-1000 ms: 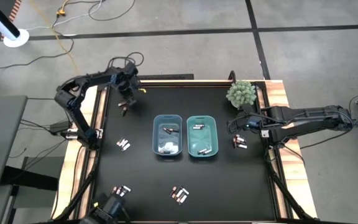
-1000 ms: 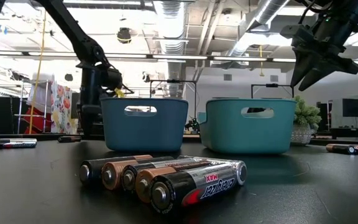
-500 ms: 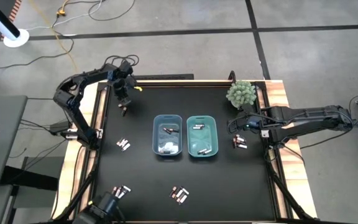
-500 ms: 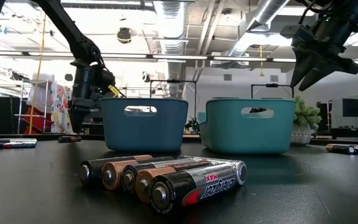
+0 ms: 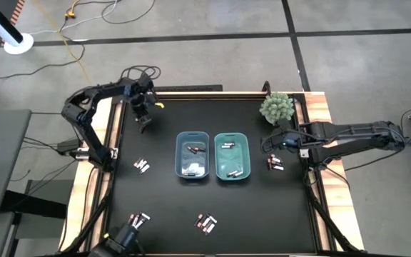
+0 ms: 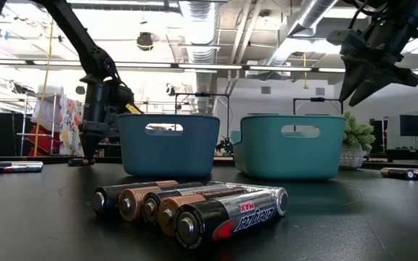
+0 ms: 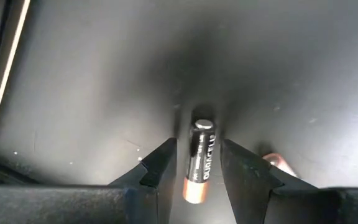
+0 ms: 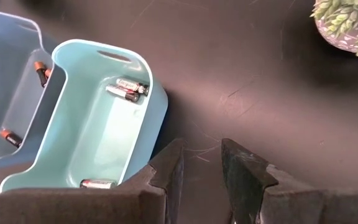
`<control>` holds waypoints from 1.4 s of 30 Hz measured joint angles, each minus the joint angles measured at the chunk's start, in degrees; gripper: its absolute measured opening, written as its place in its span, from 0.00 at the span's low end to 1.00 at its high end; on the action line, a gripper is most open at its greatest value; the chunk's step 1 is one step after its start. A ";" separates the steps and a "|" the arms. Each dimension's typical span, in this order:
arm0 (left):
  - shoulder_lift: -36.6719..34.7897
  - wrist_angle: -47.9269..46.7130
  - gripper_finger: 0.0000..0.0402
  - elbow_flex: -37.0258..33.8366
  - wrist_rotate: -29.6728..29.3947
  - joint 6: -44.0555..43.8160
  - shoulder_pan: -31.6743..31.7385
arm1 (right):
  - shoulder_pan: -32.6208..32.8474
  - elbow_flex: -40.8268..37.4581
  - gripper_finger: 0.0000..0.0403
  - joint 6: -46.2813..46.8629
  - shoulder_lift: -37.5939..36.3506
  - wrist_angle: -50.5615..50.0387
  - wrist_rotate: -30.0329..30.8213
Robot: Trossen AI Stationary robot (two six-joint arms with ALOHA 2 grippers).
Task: Sort batteries
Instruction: Put the black battery into the blue bin
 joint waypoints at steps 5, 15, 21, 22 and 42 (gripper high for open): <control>0.07 3.25 0.29 -2.17 -3.38 -0.33 -0.38 | -1.75 0.00 0.32 -0.04 -0.01 0.00 0.00; -0.04 5.89 0.25 -3.87 -5.01 -0.65 -0.12 | -2.42 -0.01 0.32 -1.03 -0.01 0.11 0.00; 0.07 6.86 0.11 -3.96 -7.38 0.83 -0.14 | -2.42 0.00 0.32 -1.03 0.00 0.11 -0.02; 0.07 7.23 0.10 -3.96 -7.95 0.81 -0.12 | -2.42 -0.02 0.32 -1.03 -0.02 0.11 -0.02; -14.10 6.57 0.09 2.27 -0.69 -14.27 -5.94 | -2.40 0.00 0.32 -4.14 -0.02 0.11 -0.02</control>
